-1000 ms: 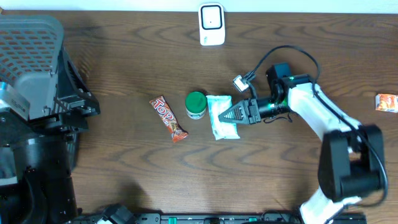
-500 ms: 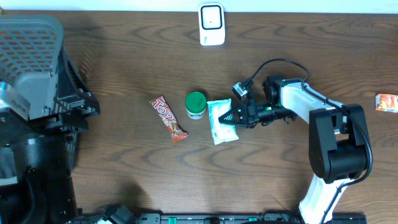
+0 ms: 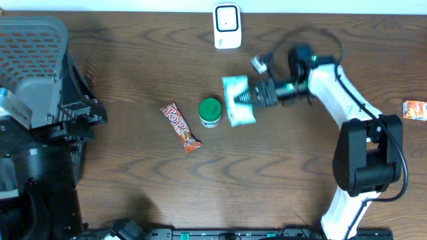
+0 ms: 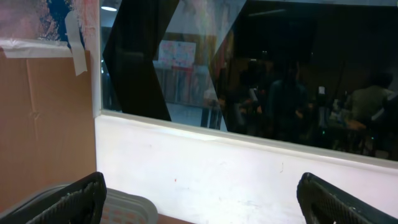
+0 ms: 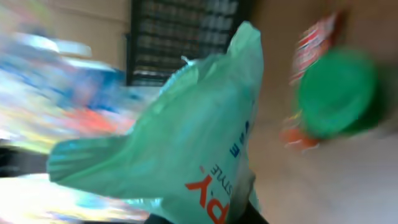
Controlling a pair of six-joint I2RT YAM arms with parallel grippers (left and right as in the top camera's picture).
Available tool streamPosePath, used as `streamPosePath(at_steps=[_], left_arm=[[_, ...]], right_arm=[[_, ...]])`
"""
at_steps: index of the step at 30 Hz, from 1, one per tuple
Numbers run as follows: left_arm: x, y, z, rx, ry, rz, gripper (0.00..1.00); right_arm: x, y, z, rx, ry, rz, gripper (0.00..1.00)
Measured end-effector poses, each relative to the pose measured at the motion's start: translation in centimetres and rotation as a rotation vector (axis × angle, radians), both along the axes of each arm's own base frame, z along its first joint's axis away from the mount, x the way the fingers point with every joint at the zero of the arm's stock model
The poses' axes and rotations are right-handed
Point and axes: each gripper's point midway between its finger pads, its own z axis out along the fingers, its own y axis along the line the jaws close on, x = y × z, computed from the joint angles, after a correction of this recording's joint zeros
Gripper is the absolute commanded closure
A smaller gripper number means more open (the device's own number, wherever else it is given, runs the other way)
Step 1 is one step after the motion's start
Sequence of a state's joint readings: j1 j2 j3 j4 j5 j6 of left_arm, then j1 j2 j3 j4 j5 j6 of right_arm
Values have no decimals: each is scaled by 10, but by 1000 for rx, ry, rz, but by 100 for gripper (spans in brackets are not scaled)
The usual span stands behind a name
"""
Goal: Scan the item barcode
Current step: 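Lift the teal pack and carry it to the white scanner, then hold the teal pack in front of the white scanner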
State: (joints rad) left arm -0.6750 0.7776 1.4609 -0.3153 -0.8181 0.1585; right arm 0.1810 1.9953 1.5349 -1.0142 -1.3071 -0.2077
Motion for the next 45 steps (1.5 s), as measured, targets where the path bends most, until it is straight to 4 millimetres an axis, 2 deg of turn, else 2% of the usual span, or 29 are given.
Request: streamPosePath(at_steps=[4,8,12,19,22,29,33,39,42,45], left_arm=[[0,0,0,0,0,0,2],[0,0,0,0,0,0,2],[0,0,0,0,0,0,2],[0,0,0,0,0,0,2],[0,0,0,0,0,0,2],[0,0,0,0,0,0,2],[0,0,0,0,-1,0,2],[0,0,0,0,0,0,2],[0,0,0,0,0,0,2],[0,0,0,0,0,0,2]], right_arm=[[60,8,5,-288,-274,-105,99],[104,19,29,-449,-497,-236,99],[131,26,46,-510,-653,-336,99],[176,30,58,-521,-866,-438,99],[197,32,48,-534,-945,-456,99],[247,37,-14,-703,-1094,-432,99],[269,47,-31,-813,-1197,-407,99],[292,53,-37,-947,-1338,-392,99],[300,48,-49,-1029,-1385,-380,99],[305,44,-72,-1101,-1402,-350,99]])
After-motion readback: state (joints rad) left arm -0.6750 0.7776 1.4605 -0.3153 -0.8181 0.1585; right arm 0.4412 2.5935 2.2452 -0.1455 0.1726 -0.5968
